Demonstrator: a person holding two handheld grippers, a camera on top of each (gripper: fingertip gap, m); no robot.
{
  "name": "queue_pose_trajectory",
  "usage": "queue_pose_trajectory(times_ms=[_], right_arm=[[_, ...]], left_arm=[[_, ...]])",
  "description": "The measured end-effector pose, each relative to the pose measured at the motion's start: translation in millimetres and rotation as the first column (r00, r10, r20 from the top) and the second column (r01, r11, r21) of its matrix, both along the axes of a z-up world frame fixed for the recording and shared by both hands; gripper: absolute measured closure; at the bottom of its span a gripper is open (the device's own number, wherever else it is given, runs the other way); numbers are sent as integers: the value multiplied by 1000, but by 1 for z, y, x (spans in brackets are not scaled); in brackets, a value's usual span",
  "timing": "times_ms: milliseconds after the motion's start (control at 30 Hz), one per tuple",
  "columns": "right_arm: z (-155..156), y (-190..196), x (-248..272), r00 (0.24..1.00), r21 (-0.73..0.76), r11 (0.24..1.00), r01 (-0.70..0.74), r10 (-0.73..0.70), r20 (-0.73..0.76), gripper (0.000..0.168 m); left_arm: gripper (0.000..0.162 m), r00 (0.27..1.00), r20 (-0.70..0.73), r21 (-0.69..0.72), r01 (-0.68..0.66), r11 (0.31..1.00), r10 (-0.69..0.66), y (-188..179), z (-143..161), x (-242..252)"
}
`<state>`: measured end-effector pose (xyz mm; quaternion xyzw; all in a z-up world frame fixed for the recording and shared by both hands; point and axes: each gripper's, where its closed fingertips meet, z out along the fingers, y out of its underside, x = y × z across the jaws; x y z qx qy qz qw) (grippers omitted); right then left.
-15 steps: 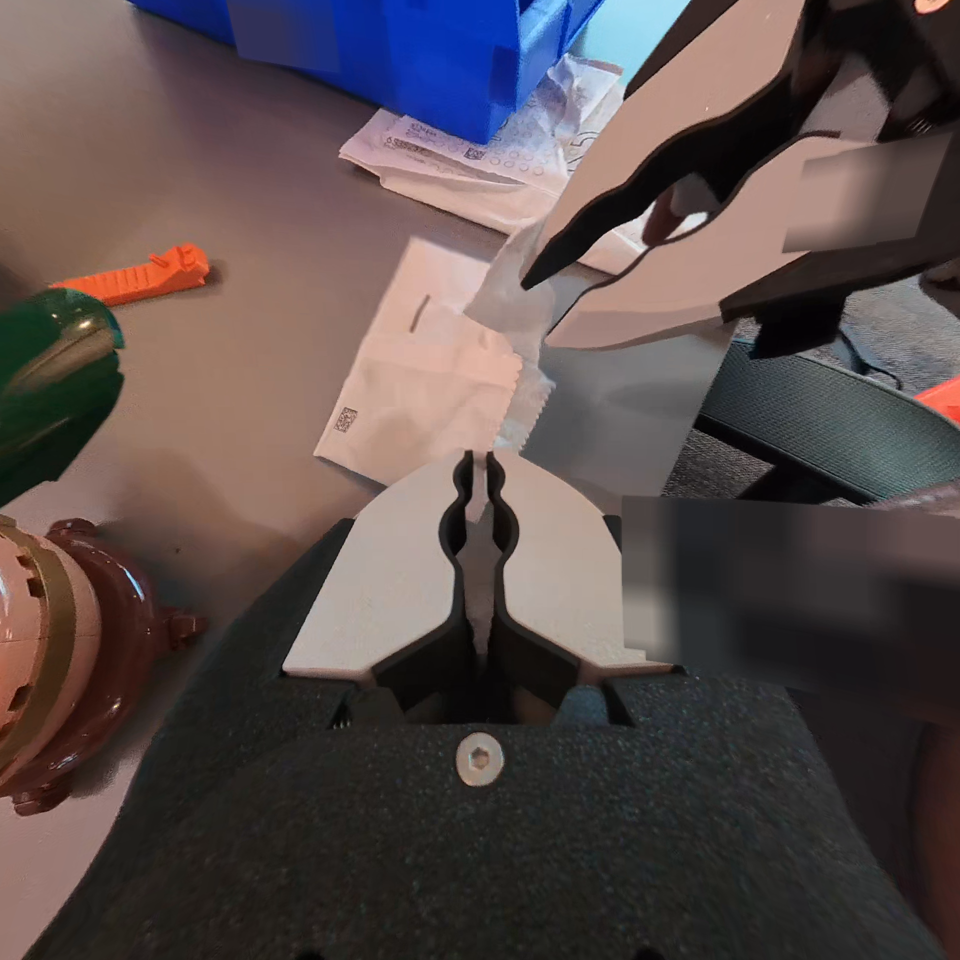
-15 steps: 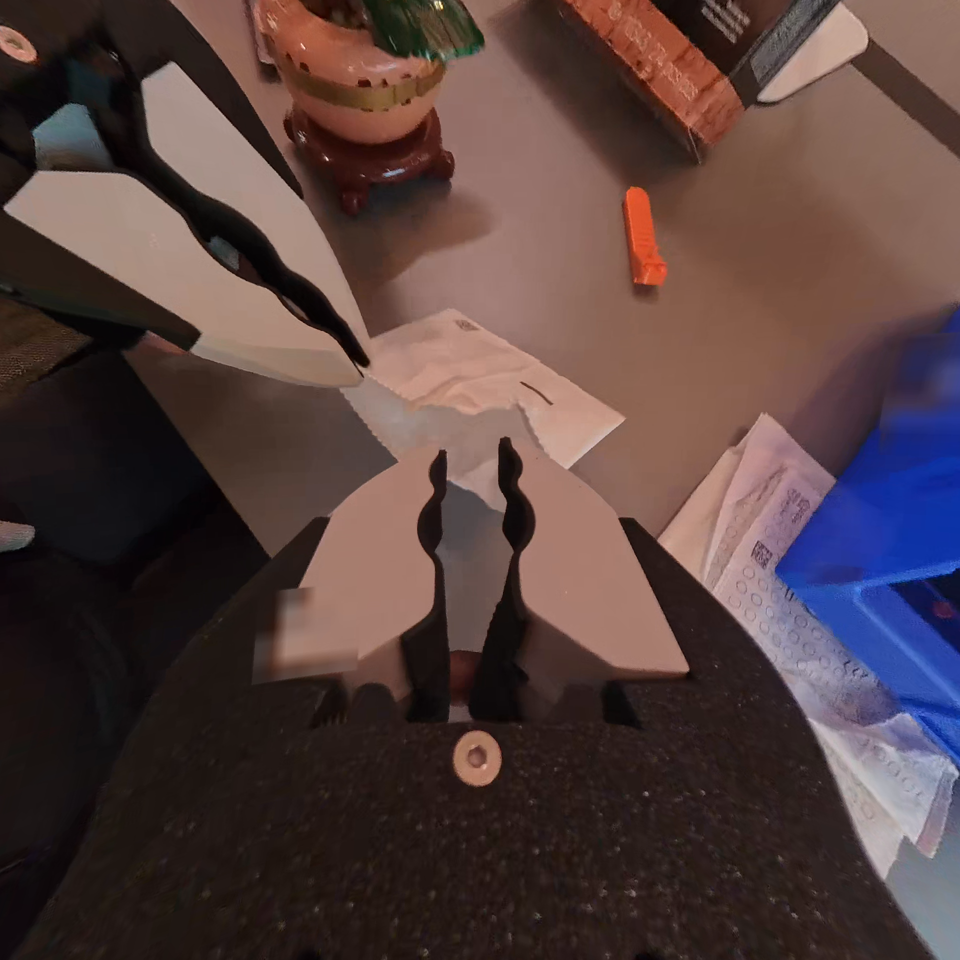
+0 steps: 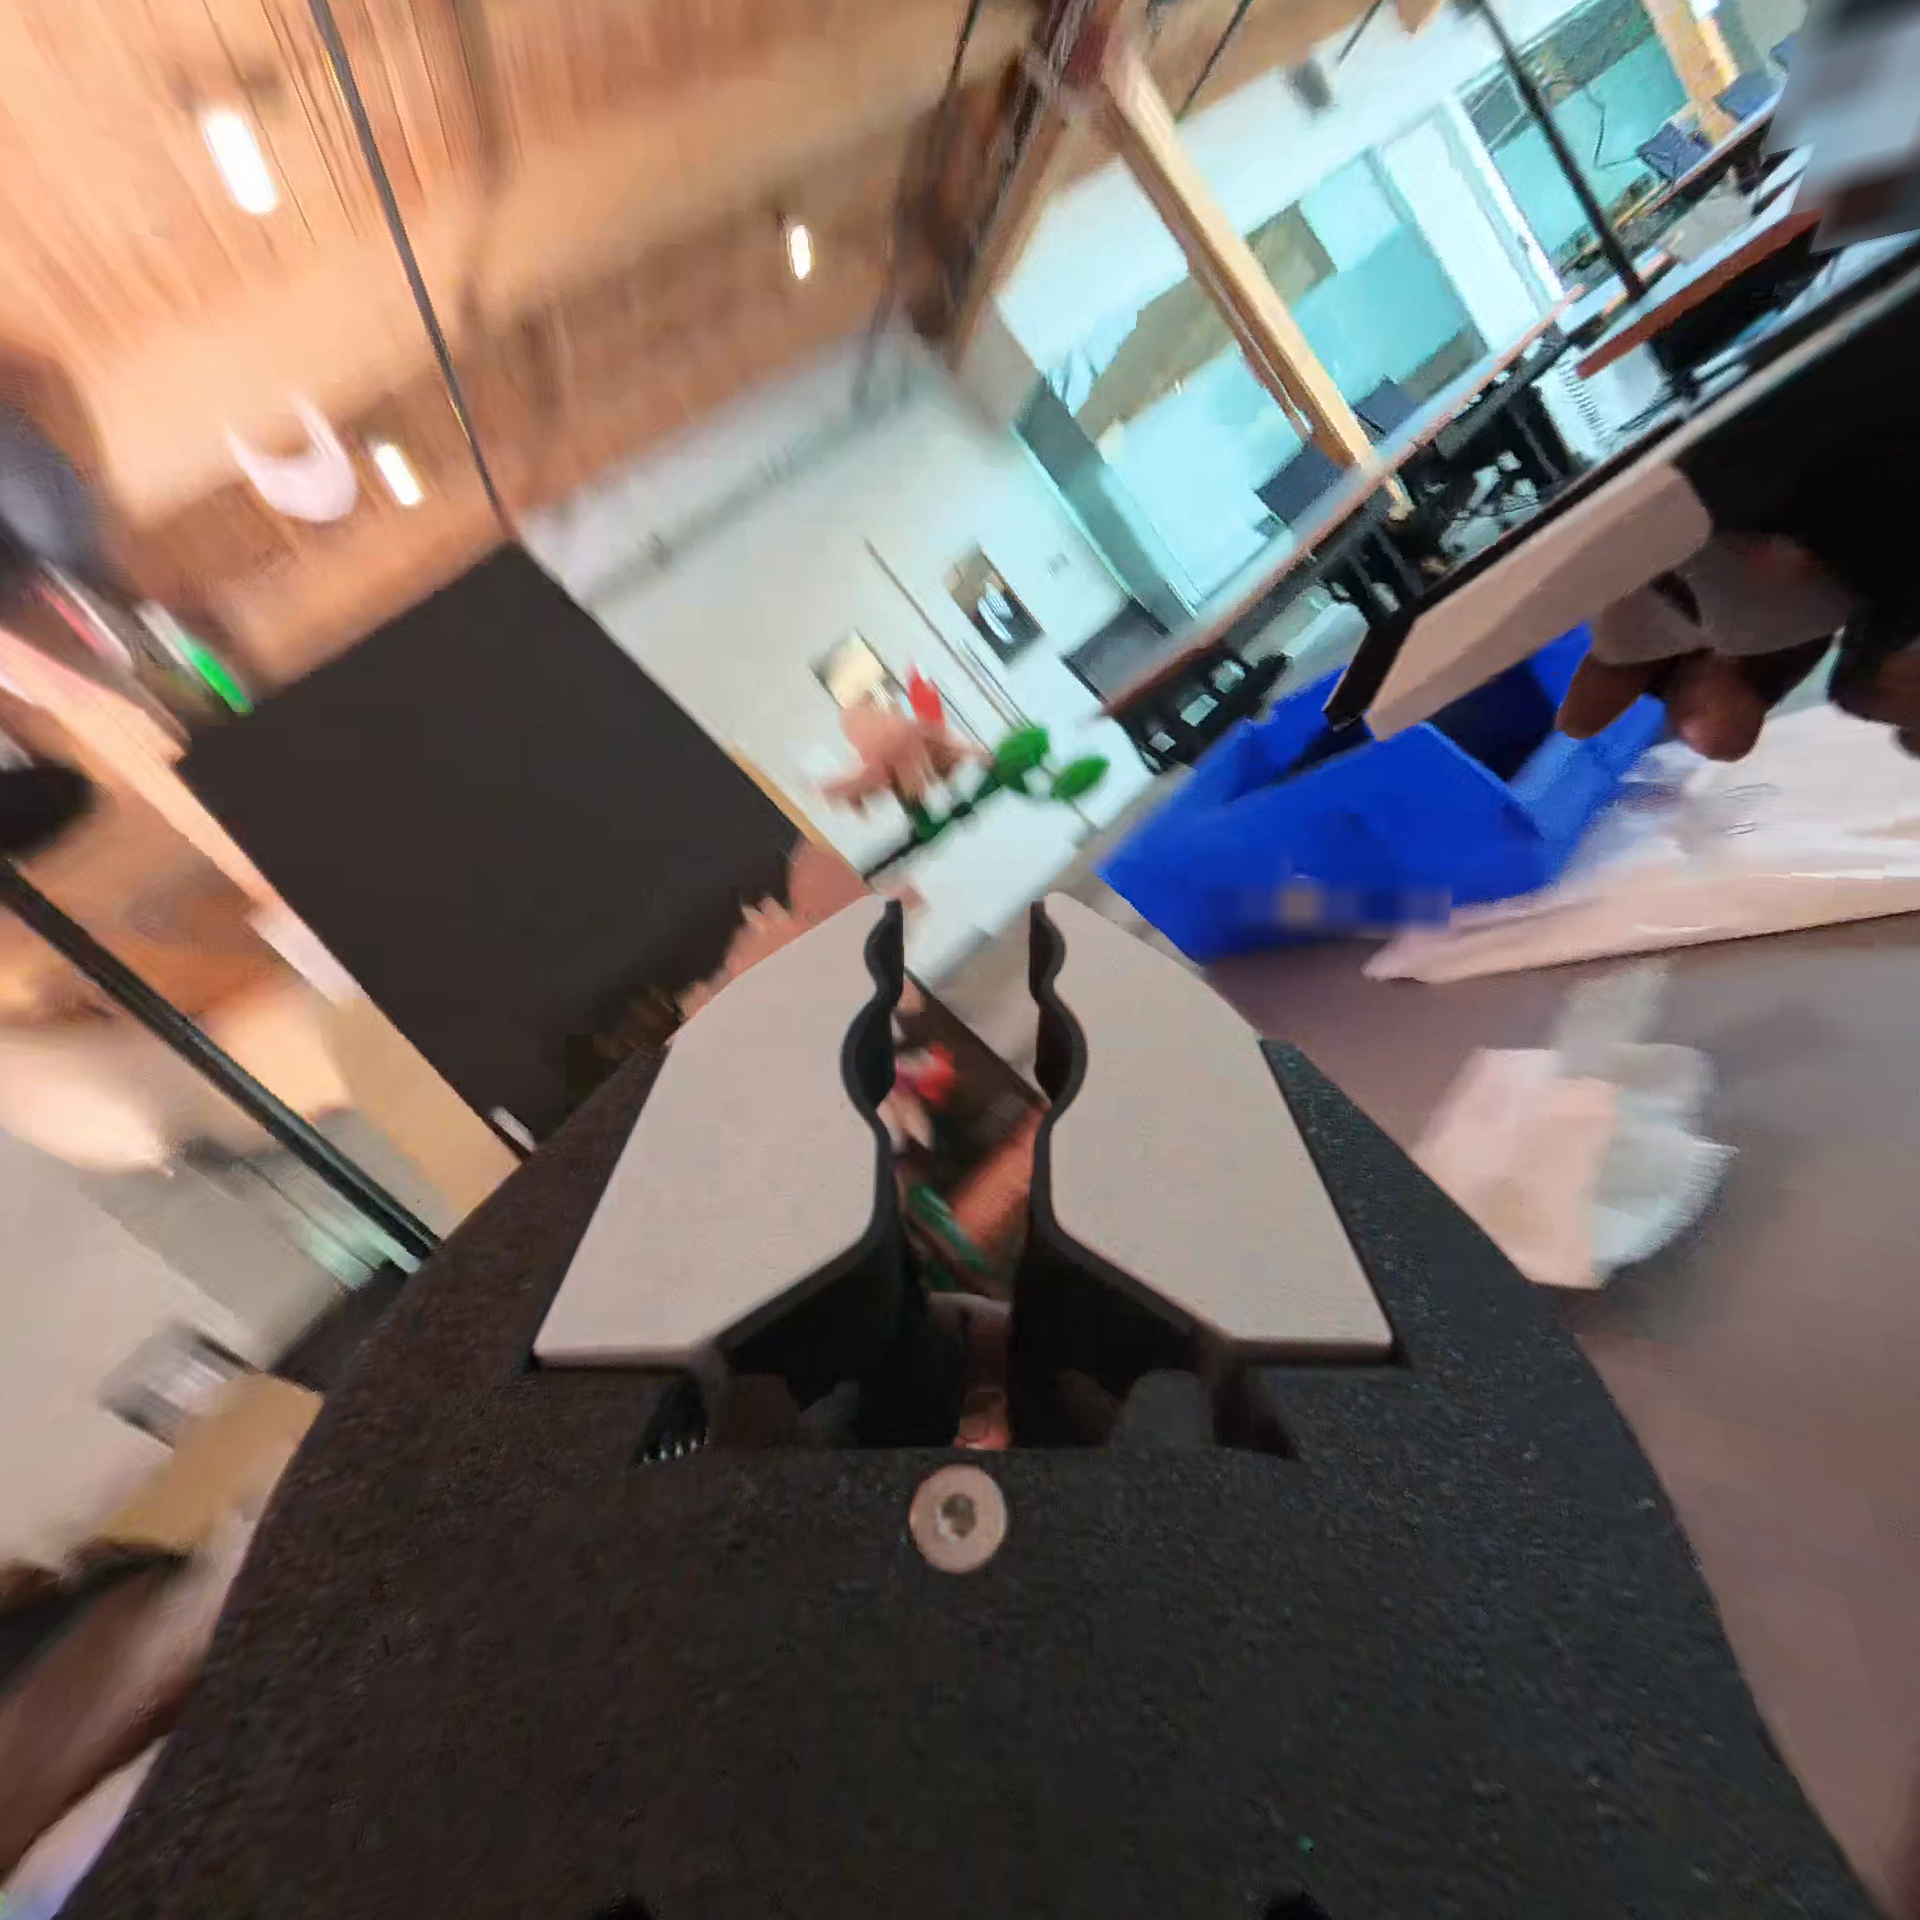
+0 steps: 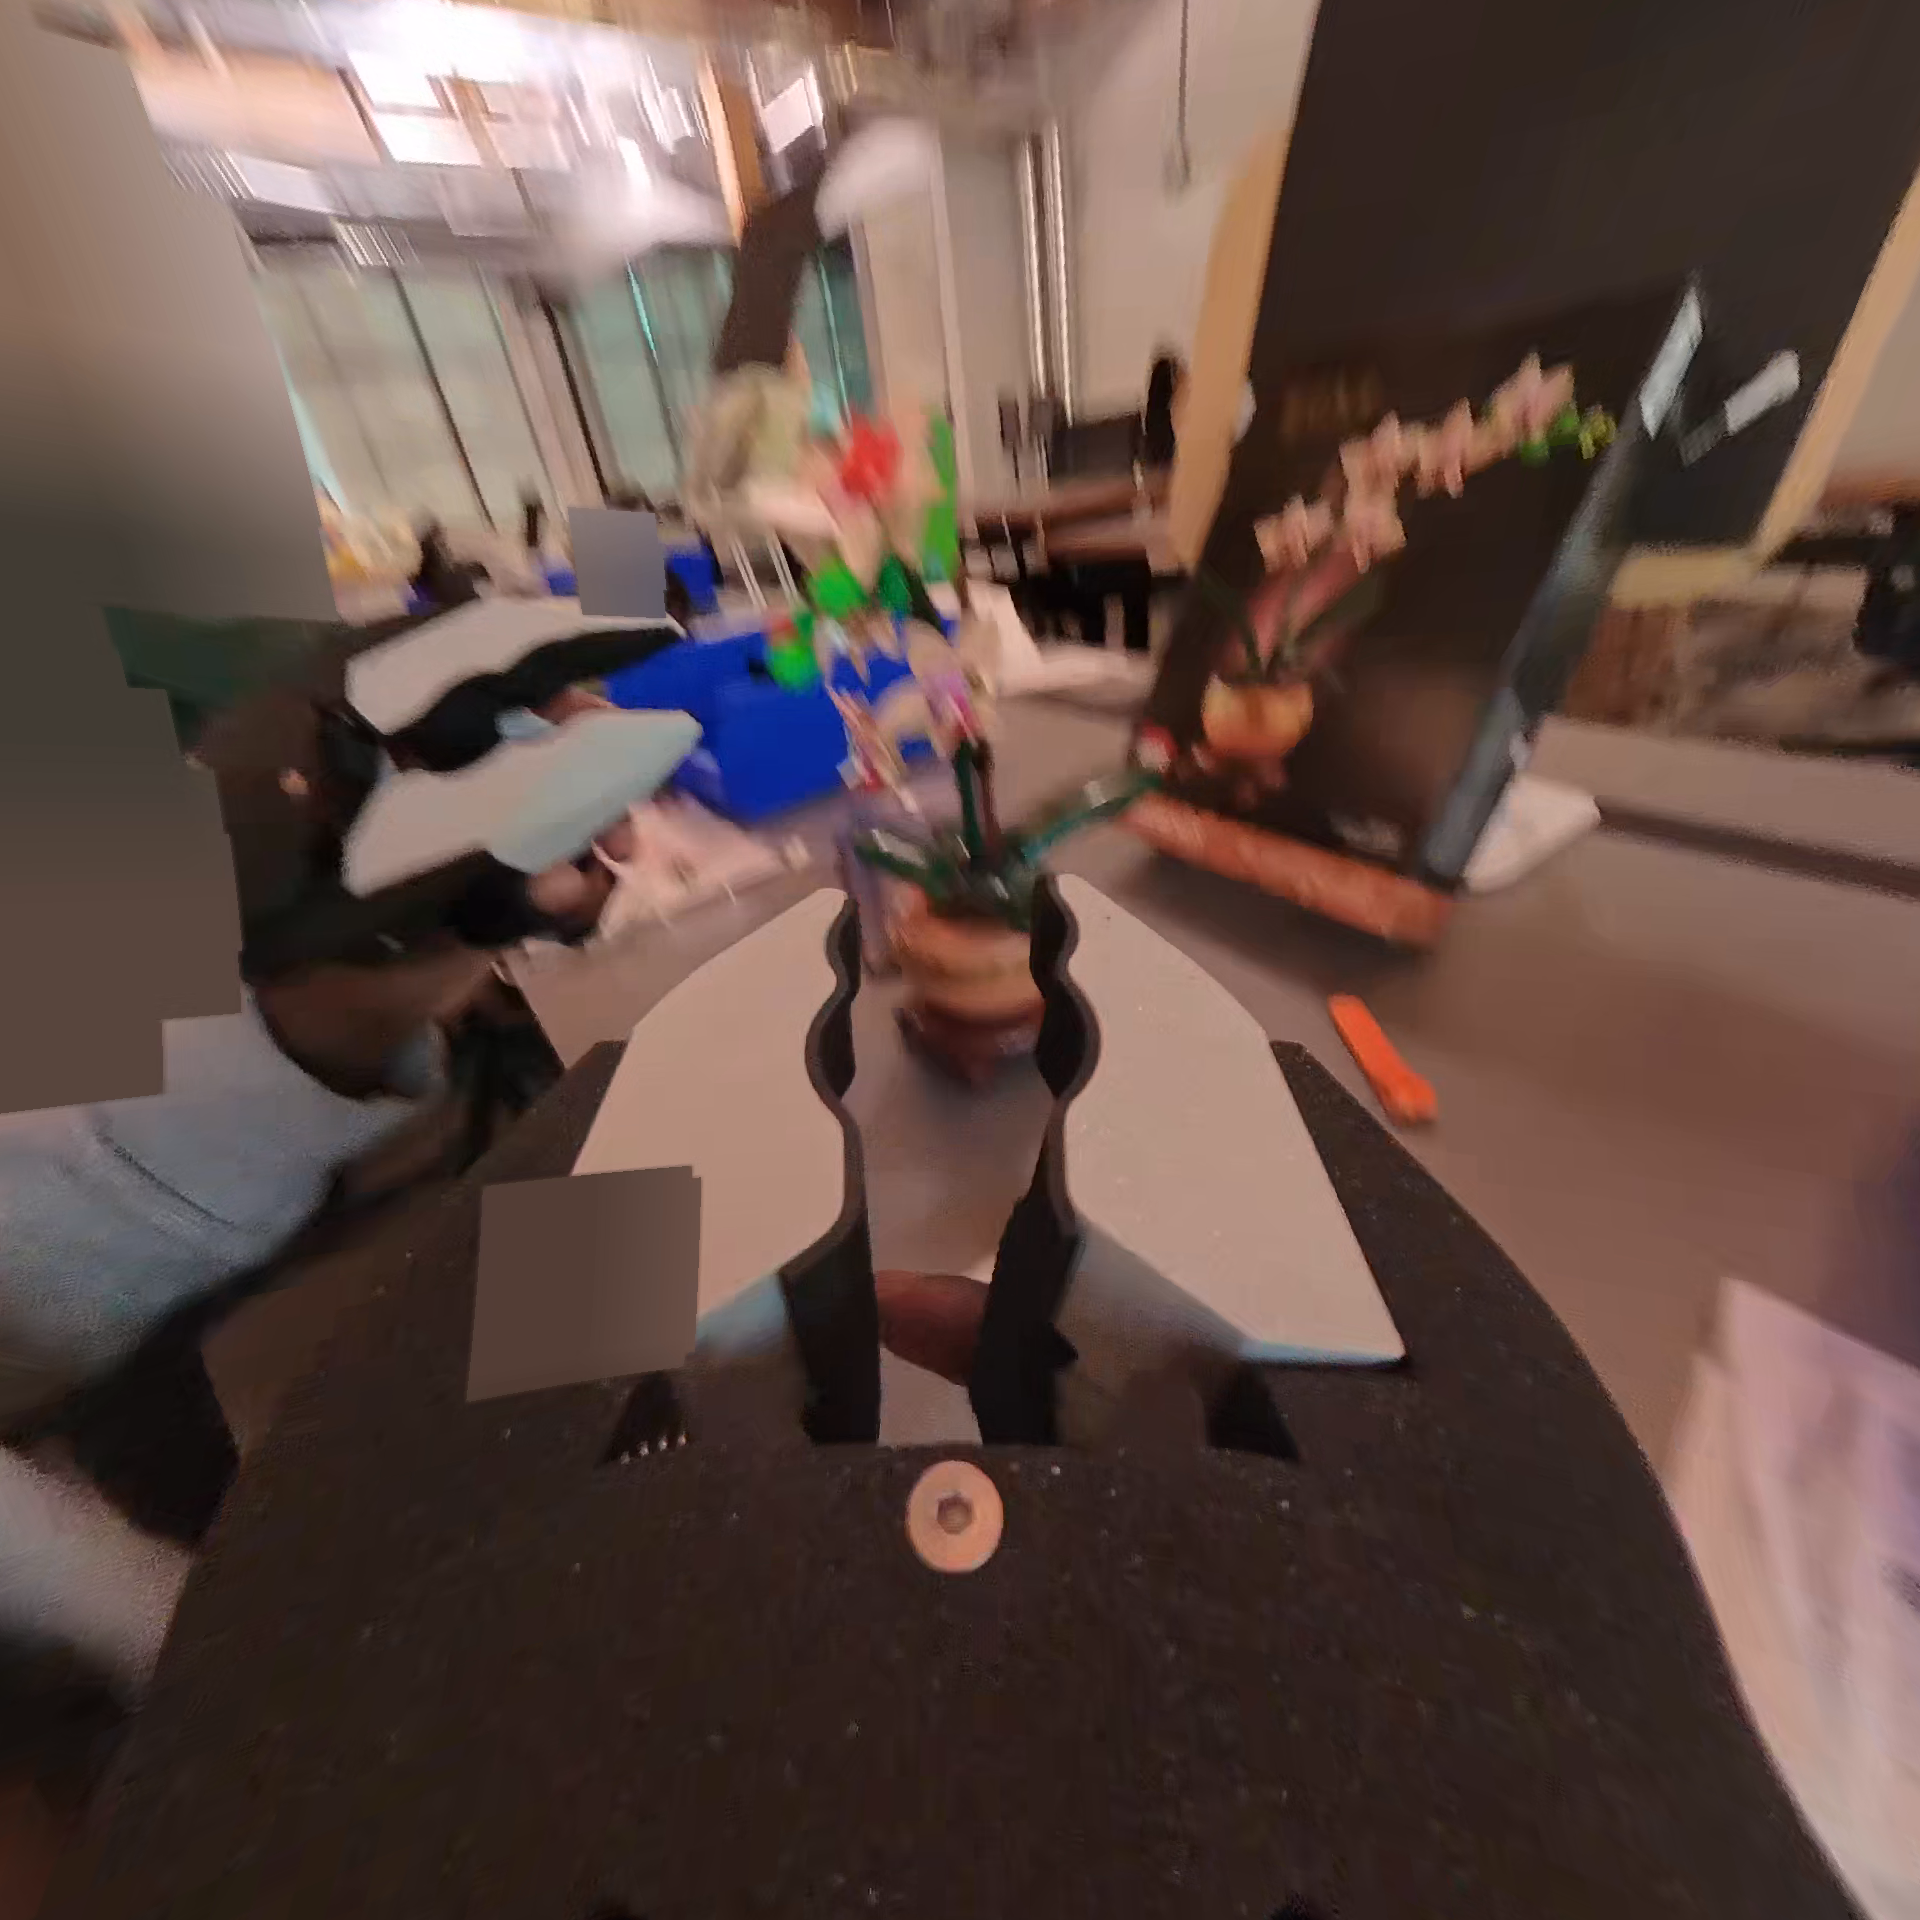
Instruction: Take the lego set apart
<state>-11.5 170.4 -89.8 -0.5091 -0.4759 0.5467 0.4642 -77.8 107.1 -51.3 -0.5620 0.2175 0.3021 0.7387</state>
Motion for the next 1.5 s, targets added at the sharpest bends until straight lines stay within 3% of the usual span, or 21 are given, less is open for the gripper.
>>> queue_pose_trajectory(times_ms=[100,200,433,667,900,1067,1233,1367,1433,1500], right_arm=[[28,-20,-13,988,-34,999,15,-20,-152,143],[28,-29,-32,989,-74,997,5,-16,-149,143],[25,-30,-51,986,-245,966,-80,40,-164,151],[30,-32,-55,982,-237,968,-86,42,-183,154],[30,-31,-57,987,-179,983,-31,2,-161,159],[29,-29,-54,991,-113,993,19,-34,-132,160],[34,-29,-51,984,175,972,155,-136,-116,160],[35,-28,-50,960,453,847,279,-247,-130,160],[35,-29,-50,950,495,811,313,-275,-149,161],[37,-31,-47,952,429,852,302,-249,-177,161]], left_arm=[[137,920,-388,100,-21,995,59,-1,23,13],[133,783,-614,89,-55,994,99,12,17,16],[129,537,-836,84,-79,993,113,29,2,6],[132,424,-895,132,-41,990,137,39,1,9],[152,412,-895,185,-10,983,173,42,7,15],[154,420,-890,190,-11,982,177,43,8,17],[155,451,-876,185,-13,983,171,41,10,17],[155,467,-870,174,-13,985,159,39,11,16],[155,466,-869,179,-22,984,168,38,11,15],[156,482,-852,197,-61,978,202,38,15,5]])
